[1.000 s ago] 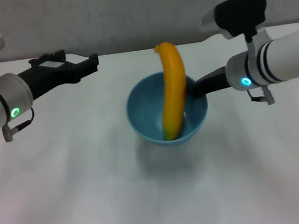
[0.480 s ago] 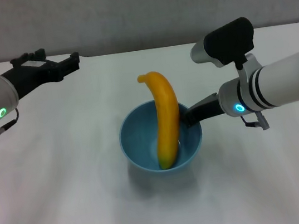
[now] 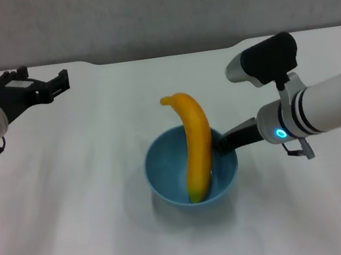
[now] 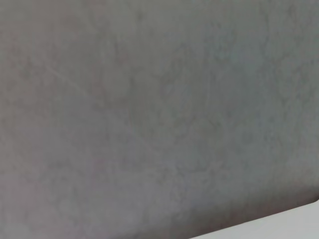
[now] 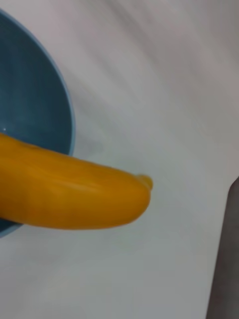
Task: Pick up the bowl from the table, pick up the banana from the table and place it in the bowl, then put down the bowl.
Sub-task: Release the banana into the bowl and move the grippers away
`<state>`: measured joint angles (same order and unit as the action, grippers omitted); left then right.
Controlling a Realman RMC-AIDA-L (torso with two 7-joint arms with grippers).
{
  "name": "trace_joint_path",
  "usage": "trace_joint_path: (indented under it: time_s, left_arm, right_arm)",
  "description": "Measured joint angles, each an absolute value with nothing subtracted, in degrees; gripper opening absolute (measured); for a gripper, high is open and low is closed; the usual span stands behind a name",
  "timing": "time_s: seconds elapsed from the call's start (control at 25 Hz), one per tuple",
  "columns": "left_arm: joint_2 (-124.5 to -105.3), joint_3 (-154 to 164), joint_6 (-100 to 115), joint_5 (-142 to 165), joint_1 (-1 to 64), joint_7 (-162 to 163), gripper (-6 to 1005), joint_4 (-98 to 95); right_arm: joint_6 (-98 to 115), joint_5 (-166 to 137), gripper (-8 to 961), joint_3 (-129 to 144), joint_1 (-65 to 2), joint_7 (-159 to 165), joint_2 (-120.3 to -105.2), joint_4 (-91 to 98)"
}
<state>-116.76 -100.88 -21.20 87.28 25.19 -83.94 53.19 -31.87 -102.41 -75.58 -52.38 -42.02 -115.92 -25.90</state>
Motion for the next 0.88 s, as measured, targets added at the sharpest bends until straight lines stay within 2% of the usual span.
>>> trace_joint_path:
  time_s: [0.88]
  left_arm:
    - [-116.89, -100.9, -20.0, 83.5, 23.3, -85.1, 894, 51.4]
  right_arm:
    - [-31.6, -101.6, 45, -75.1, -49.9, -41.7, -115.93, -25.8]
